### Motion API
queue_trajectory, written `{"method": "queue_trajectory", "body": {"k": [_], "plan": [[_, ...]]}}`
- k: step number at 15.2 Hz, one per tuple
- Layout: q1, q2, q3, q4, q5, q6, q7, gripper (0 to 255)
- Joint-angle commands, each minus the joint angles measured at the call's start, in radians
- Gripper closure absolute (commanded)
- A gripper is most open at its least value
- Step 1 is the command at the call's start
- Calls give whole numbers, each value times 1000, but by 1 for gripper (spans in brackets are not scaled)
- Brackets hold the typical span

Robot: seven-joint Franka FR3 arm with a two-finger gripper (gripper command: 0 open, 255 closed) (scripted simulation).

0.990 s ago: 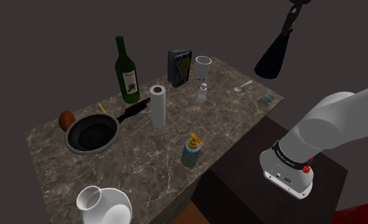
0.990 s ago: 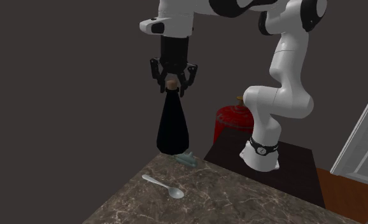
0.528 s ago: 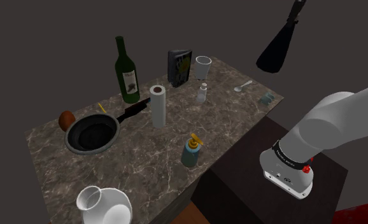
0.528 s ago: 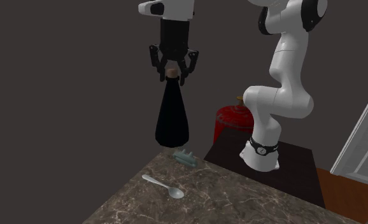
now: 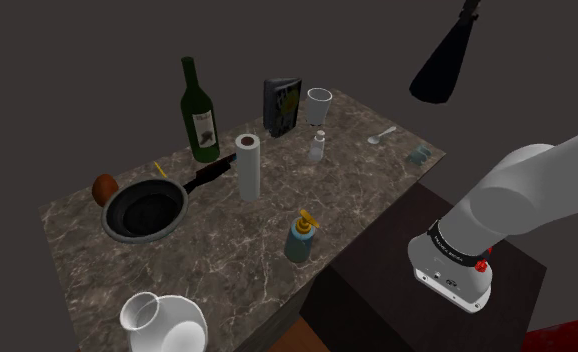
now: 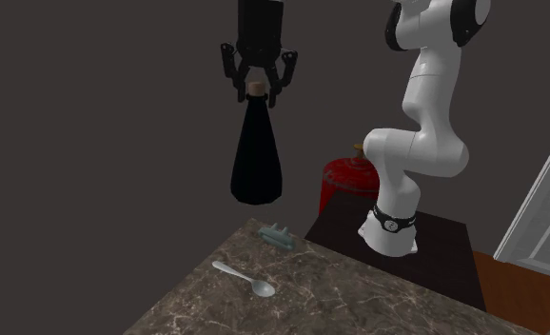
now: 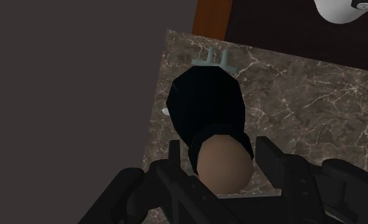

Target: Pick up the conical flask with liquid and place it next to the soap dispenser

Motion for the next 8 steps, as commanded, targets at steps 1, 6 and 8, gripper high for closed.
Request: {"method": "queue_trajectory", "body": {"k": [1,6,8], "plan": [[2,10,1,38,4,-26,-8,255],[6,39,2,132,13,-90,-25,255],[8,53,1,172,17,-117,-33,255]]}}
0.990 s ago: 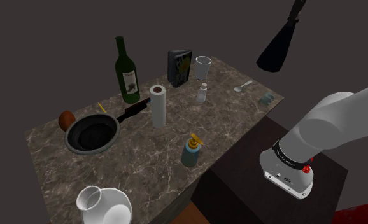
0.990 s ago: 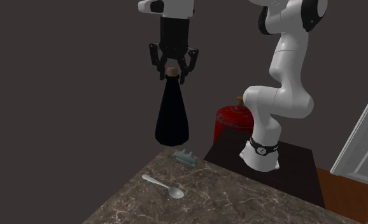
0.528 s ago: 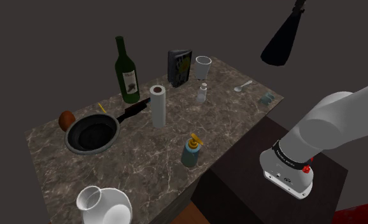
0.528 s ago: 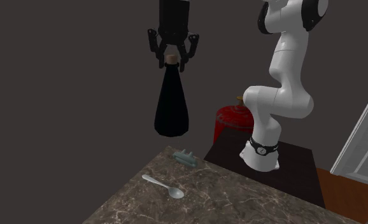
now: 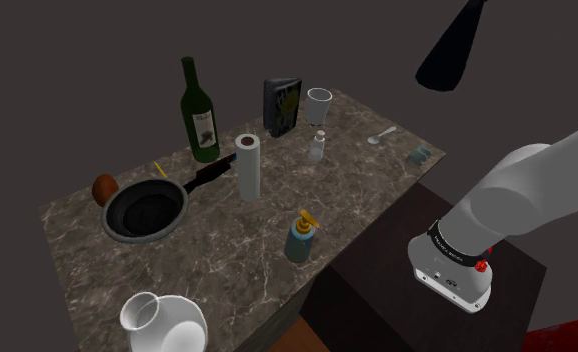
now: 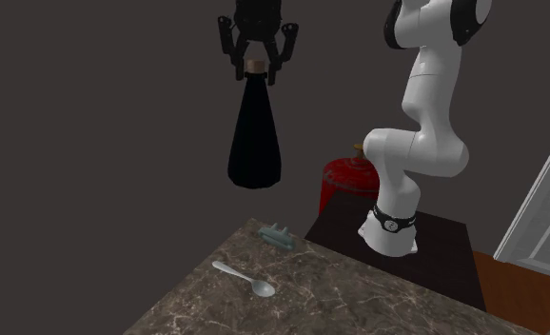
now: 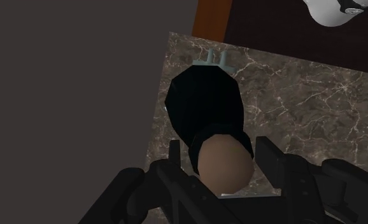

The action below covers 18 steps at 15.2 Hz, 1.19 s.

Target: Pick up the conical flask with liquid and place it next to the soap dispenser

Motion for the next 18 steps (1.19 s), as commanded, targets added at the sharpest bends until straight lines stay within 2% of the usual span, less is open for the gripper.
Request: {"method": "queue_trajectory", "body": {"k": [1,7,12,18], "plan": [[1,12,0,43,3,-29,-9,255],[5,60,-6,169,17,-107,-35,255],[30,-39,109,55,18,-122,111,255],[61,-115,235,-39,56,-139,275,255]]}}
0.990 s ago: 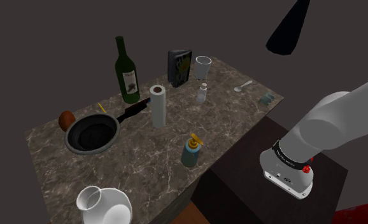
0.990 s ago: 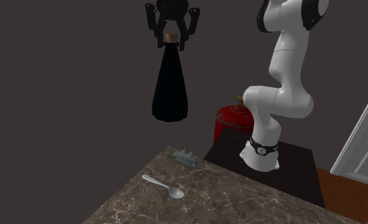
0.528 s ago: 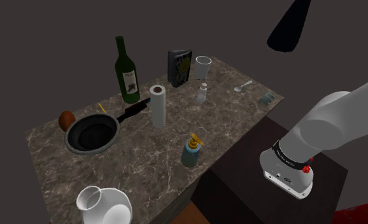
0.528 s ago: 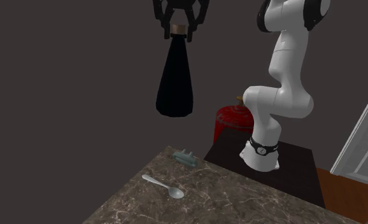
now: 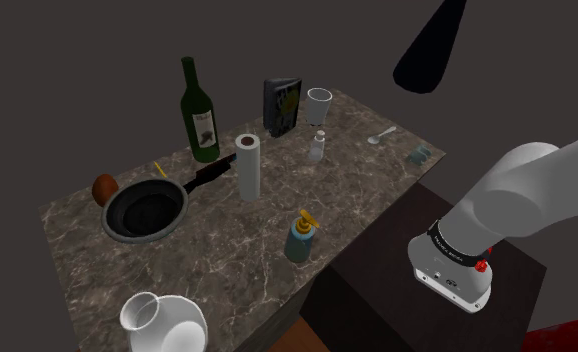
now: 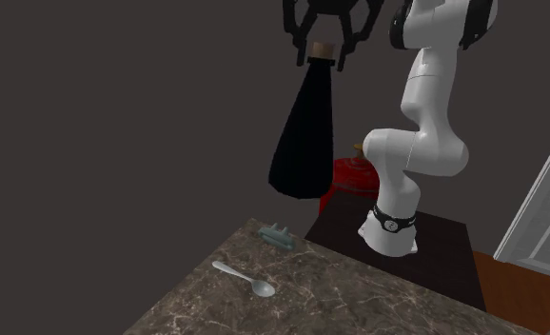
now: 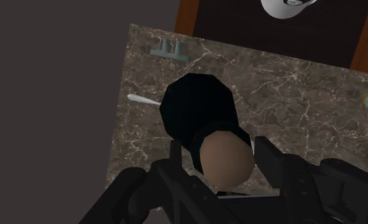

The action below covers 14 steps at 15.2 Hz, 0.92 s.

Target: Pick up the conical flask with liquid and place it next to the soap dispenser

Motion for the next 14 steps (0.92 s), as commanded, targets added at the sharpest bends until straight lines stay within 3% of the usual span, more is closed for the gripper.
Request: {"method": "queue_trajectory", "body": {"k": [1,14], "plan": [[10,-22,40,-25,16,-6,54,255],[84,-33,297,-78,159,-15,393,255]]}}
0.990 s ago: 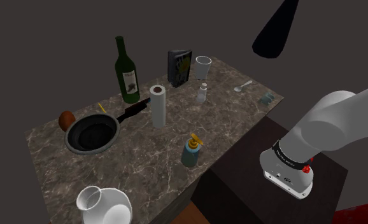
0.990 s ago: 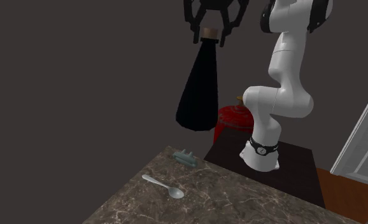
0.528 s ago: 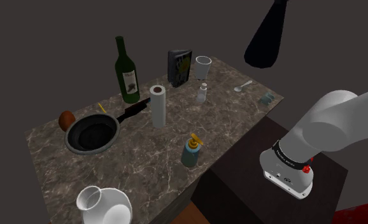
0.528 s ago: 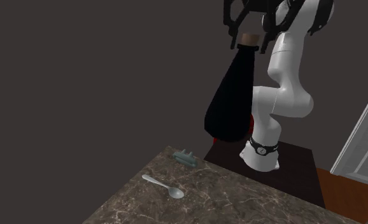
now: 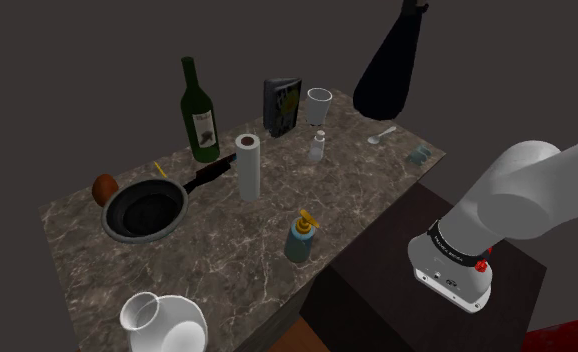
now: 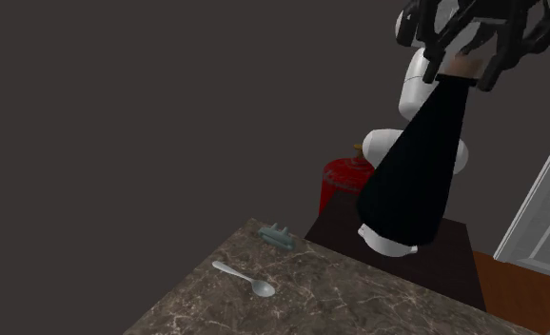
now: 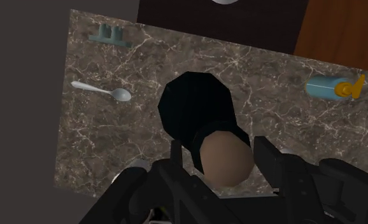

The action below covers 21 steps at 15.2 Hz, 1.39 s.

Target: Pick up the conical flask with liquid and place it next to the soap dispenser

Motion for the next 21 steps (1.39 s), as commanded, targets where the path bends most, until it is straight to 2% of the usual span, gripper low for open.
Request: {"method": "queue_trajectory", "body": {"k": [1,12,17,21], "plan": [[11,13,38,5,22,5,52,255],[70,158,256,116,110,23,343,255],[100,272,359,215,114,30,483,255],[132,390,442,321,90,27,603,255]]}}
